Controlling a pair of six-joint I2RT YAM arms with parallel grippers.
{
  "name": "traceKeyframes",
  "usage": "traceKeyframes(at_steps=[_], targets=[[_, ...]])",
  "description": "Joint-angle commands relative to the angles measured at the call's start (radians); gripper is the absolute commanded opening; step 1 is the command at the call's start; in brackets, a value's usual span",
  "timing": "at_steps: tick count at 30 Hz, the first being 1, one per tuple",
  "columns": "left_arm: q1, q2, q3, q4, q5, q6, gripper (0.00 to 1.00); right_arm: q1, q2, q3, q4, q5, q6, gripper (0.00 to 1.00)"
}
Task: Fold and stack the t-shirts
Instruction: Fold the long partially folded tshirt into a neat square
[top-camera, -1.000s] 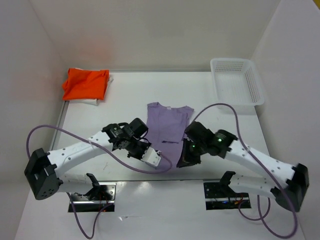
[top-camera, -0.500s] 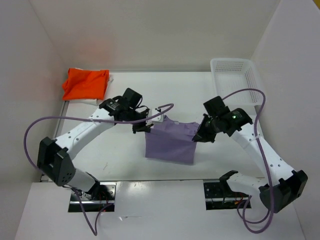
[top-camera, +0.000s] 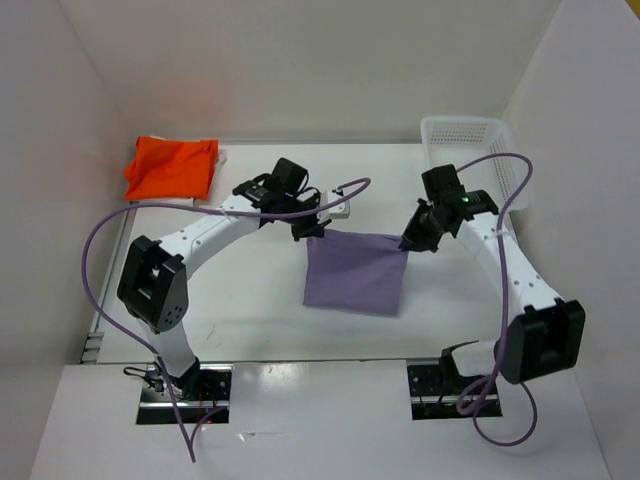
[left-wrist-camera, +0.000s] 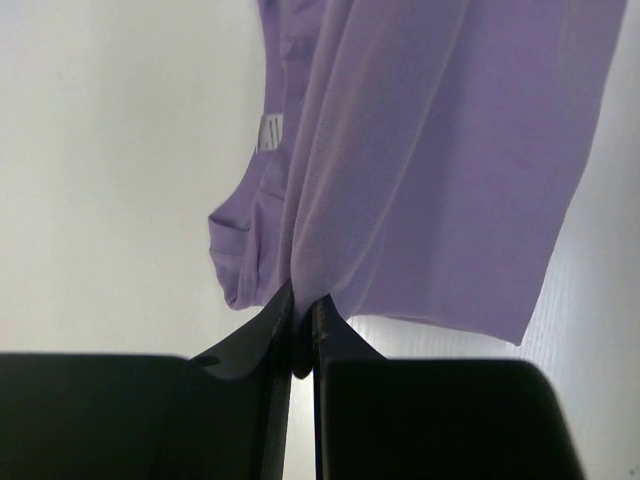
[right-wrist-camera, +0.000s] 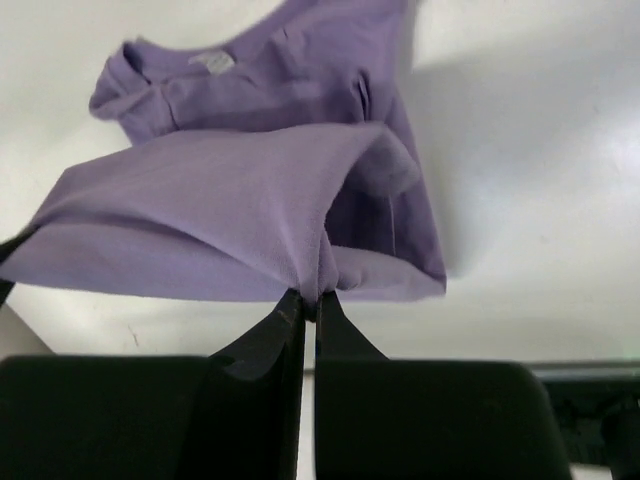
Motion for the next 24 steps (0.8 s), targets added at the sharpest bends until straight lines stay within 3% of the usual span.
traceKeyframes(at_steps=[1,7,10,11,12,13,14,15,17,20,24], targets=[[0.036,0.03,0.029,0.02,-0.04,-0.041,0.05,-0.017,0.094,0.056,0.163,0.008,-0.081,0.0],[0.065,0.049,0.005,0.055,-0.13,-0.061,0.07,-0.027,0.333,0.175,0.209,-0.01,-0.138,0.0],[0.065,0.073,0.005,0.066,-0.154,-0.07,0.12,-0.037,0.394,0.211,0.22,0.001,-0.156,0.0],[0.065,0.097,0.005,0.08,-0.167,-0.07,0.16,-0.037,0.408,0.223,0.22,0.022,-0.156,0.0],[0.065,0.098,0.005,0.08,-0.177,-0.081,0.35,-0.037,0.422,0.223,0.22,0.031,-0.156,0.03],[0.065,0.114,0.014,0.109,-0.187,-0.09,0.46,-0.037,0.445,0.234,0.238,0.031,-0.156,0.14],[0.065,0.125,0.014,0.12,-0.219,-0.11,0.53,-0.037,0.445,0.243,0.25,0.031,-0.165,0.51],[0.076,0.145,0.035,0.13,-0.241,-0.124,0.59,-0.037,0.459,0.243,0.266,0.031,-0.165,0.66],[0.099,0.164,0.057,0.14,-0.299,-0.191,0.8,-0.037,0.471,0.305,0.29,0.016,-0.187,0.85],[0.164,0.141,0.103,0.123,-0.325,-0.312,1.0,-0.028,0.465,0.416,0.268,0.06,-0.231,0.94],[0.247,0.093,0.158,-0.006,-0.196,-0.431,1.0,-0.019,0.392,0.432,0.245,0.125,-0.271,0.97]])
